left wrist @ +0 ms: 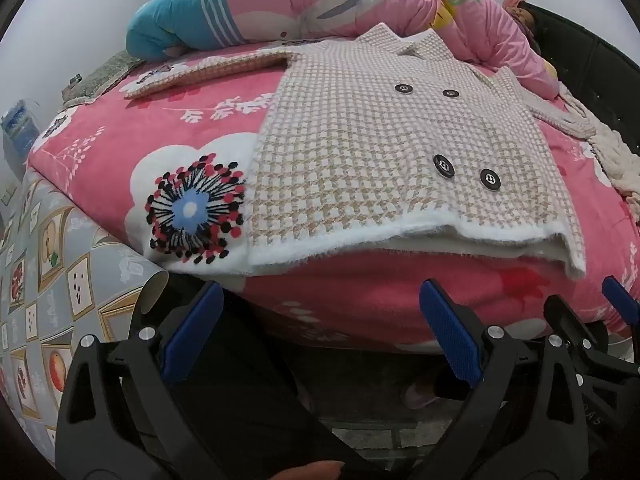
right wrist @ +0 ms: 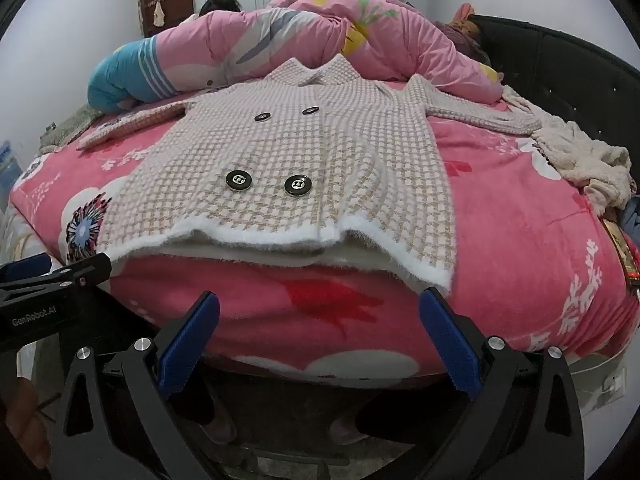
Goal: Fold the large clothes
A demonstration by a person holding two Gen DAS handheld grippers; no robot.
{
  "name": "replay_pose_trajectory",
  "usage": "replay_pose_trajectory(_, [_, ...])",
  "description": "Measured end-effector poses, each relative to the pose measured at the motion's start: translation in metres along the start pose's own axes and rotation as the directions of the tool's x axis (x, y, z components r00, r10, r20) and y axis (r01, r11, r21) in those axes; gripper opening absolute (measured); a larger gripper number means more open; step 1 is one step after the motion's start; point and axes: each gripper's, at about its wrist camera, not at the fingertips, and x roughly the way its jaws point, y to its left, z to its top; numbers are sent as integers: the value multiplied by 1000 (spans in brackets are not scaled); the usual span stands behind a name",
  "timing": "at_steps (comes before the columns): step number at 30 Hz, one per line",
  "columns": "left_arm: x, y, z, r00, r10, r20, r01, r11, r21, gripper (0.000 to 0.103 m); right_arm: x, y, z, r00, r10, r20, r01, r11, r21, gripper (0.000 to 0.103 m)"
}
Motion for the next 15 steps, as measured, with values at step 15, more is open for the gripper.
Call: replay_pose_trajectory(15, [3,-1,-1,1000,2,-11,-2,1000,9,95,-1,-3,0,1000,-5,-1,5,1000,-3,97])
